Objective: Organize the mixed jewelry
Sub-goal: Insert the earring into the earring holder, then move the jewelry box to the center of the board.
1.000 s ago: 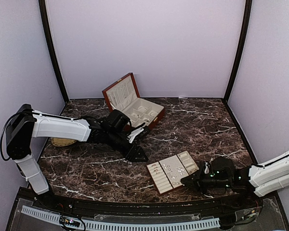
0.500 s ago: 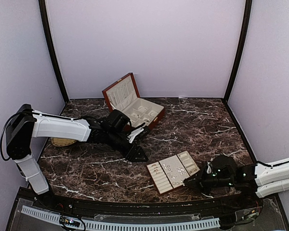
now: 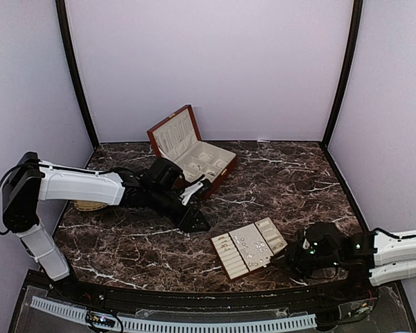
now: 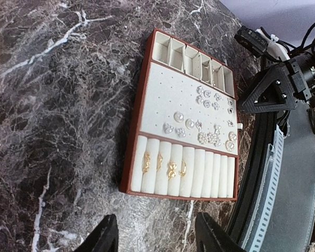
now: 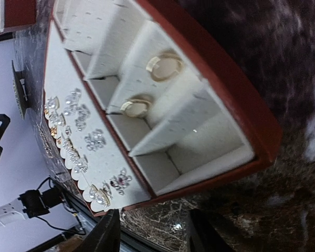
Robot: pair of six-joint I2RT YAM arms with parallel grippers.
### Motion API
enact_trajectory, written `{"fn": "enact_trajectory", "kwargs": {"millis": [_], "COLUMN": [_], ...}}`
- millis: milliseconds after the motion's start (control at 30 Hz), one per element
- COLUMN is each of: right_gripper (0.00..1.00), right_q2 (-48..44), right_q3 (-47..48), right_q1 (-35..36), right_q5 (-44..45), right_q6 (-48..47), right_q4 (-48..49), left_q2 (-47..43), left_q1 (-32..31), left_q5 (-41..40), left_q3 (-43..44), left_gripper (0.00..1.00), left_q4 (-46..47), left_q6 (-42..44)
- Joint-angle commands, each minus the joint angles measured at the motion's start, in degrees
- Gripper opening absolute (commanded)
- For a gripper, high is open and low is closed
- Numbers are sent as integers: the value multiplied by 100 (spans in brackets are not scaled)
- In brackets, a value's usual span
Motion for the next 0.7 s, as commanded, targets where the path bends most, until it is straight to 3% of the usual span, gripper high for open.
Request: {"fn": "enact_trajectory", "kwargs": {"millis": [0, 267, 500, 667], "right_gripper": [52, 67, 82, 87], "right_q2": [-402, -249, 1211, 2385], "right_q3": [455, 1356, 2544, 3230], "right_q1": [-189, -1031, -1719, -2284], "right_q5": [482, 463, 660, 577], "right_q6": [-911, -2587, -4333, -5209], "right_q4": [-741, -1243, -1227, -340], "left_q2": [-493, -874, -998, -745], "left_q1": [26, 241, 1060, 1463], "left_q5": [-397, -755, -586, -1061], "left_q3": [-156, -295, -382, -535], "left_gripper": [53, 55, 60, 60], "left_q4": [269, 498, 839, 1584], "left_q6": [-76, -276, -1192, -2448]}}
